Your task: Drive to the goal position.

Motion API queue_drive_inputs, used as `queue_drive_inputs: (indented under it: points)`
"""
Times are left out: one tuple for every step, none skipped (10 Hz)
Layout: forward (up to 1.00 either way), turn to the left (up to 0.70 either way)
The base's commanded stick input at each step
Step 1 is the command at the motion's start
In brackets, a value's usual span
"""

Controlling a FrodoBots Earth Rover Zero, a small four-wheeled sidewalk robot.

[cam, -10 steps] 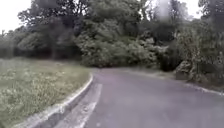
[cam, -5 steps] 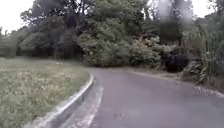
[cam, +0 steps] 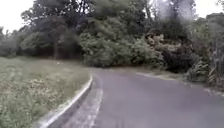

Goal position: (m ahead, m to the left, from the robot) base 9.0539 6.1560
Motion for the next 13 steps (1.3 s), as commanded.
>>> queue_drive_inputs:
  points:
    - [0.70,-0.08]
    - [0.70,-0.08]
    - [0.70,-0.06]
    - [0.70,-0.03]
    - [0.70,-0.01]
    - [0.70,0.00]
    - [0.70,0.00]
    - [0.70,0.00]
    - [0.70,0.00]
    - [0.70,0.00]
    - [0.70,0.00]
    - [0.70,0.00]
    - [0.70,0.02]
